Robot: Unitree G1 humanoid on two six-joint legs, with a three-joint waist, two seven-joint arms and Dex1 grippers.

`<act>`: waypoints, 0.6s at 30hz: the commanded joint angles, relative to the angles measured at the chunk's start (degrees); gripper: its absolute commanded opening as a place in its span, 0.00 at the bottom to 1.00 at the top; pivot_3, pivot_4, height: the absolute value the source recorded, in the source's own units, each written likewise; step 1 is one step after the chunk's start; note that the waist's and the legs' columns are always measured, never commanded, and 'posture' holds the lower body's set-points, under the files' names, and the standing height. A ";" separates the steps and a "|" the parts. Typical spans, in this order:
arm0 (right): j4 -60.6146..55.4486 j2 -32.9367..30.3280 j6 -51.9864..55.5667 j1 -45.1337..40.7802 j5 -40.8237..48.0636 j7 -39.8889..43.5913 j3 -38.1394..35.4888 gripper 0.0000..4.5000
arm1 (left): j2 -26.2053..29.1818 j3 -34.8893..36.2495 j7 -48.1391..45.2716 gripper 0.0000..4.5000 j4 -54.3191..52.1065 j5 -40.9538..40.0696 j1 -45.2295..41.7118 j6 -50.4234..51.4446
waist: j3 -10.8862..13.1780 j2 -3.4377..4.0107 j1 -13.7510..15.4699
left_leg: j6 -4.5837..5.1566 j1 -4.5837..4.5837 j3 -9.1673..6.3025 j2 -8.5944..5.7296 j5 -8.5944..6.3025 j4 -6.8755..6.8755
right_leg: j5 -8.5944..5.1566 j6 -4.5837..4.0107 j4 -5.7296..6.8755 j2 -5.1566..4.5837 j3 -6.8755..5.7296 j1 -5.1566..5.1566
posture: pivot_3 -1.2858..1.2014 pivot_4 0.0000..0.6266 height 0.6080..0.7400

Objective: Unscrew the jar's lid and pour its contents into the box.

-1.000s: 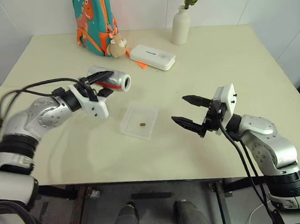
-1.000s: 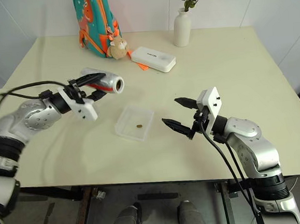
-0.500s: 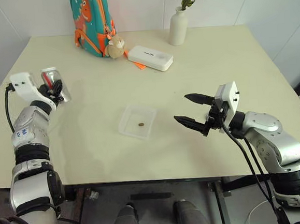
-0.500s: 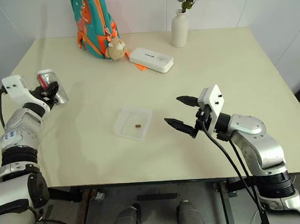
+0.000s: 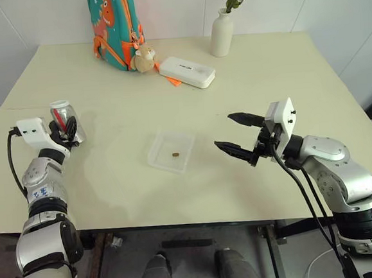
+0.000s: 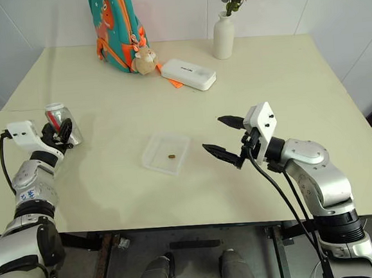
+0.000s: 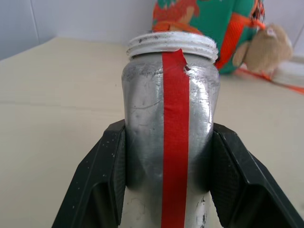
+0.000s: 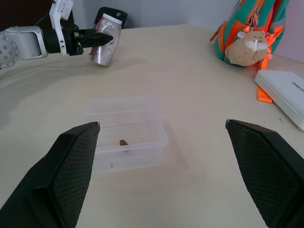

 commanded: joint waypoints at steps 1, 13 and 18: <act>-1.37 0.11 -1.38 -1.39 0.00 0.40 -0.24 1.00 | 1.27 0.91 -0.29 0.59 0.18 0.53 2.36 -1.79 | 0.00 0.00 0.00 | 0.00 0.01 0.00 0.00 0.00 0.00 | 0.00 0.00 0.00 0.00 0.00 0.01 | 0.52 0.24 1.00; 0.40 -0.81 -2.51 -2.97 -1.04 4.70 1.98 1.00 | 1.44 2.72 -2.11 1.00 -5.07 -0.57 7.83 -2.27 | 0.00 -0.01 0.17 | 0.01 0.00 -0.01 0.00 0.00 0.00 | 0.02 -0.02 -0.03 -0.01 -0.02 0.01 | 0.52 0.24 1.00; 1.40 -1.35 -2.84 -3.88 -1.27 7.33 2.38 1.00 | 2.19 3.54 -3.08 1.00 -13.17 -1.51 13.23 0.51 | 0.00 -0.01 -0.14 | 0.00 0.01 -0.01 0.02 -0.01 -0.06 | 0.02 -0.02 -0.04 0.00 -0.01 0.00 | 0.52 0.24 1.00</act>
